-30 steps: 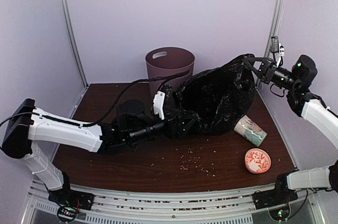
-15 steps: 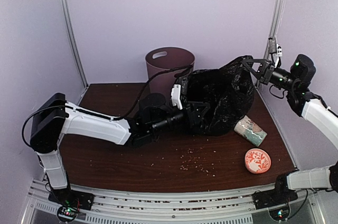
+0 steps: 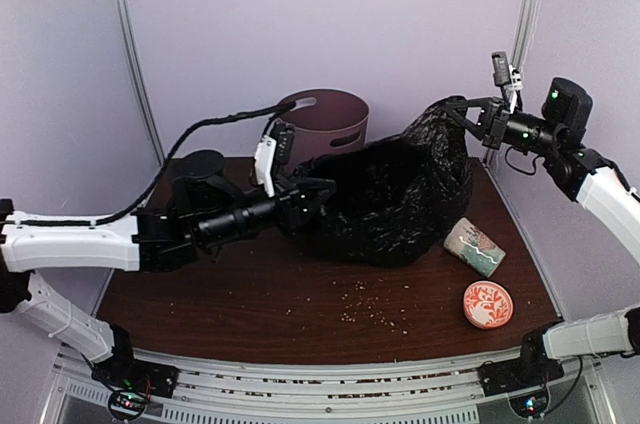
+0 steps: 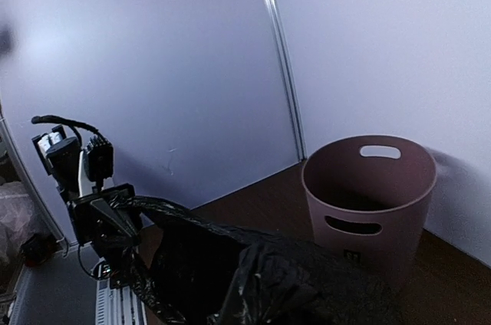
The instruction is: Put the trash bags into the trash bin
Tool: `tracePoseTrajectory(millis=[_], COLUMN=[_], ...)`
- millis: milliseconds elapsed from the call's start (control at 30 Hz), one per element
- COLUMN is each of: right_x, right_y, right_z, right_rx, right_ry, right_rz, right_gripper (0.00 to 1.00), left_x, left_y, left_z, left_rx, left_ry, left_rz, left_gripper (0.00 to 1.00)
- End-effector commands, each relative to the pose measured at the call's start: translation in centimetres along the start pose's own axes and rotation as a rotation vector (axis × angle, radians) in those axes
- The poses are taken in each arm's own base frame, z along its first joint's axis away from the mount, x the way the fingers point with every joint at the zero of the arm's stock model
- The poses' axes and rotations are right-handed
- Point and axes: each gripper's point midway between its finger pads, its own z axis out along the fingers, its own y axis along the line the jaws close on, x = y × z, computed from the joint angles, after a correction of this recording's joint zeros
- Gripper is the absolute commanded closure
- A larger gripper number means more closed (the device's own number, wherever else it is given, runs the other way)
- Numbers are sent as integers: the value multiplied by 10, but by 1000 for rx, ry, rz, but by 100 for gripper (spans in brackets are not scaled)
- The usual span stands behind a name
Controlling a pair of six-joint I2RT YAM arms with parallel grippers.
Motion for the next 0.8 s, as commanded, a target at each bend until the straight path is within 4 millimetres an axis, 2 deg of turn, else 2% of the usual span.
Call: tracePoseTrajectory(millis=[0,133,200,233,333,467,567,633,767], right_x=[-5,-14,-6,-7,3,20,26,28,35], right_y=[40,50,46,45,34,18,1,-6,-35], right_z=[25,60,84,93,123,155,173,181,200], right_rx=[-136,-212,-236,-245,-269,-281,-258,-255,-109], right_ry=[60,78,114,118,152,230,279,315,329], right_rz=[-46,-8,2,0,41,-11,-45,-47,-108], right_gripper=[100,100,99,96,78,42,23,18,18], left_x=[-16,-60,-76,-83,-96,-100,-95,-94,-98], left_y=[27,49,62,68,80,95,108,113,123], left_z=[-47,-102,-128,-141,-173,-207,-228,-241,-280], left_rx=[-182,-373,-477,-524,-626,-725,-809,-845,-940], left_ry=[49,6,-9,-13,-12,-29,-48,-72,-158], left_rz=[148,195,207,215,250,301,332,342,387], left_gripper=[100,100,100,100,100,100,100,100,100])
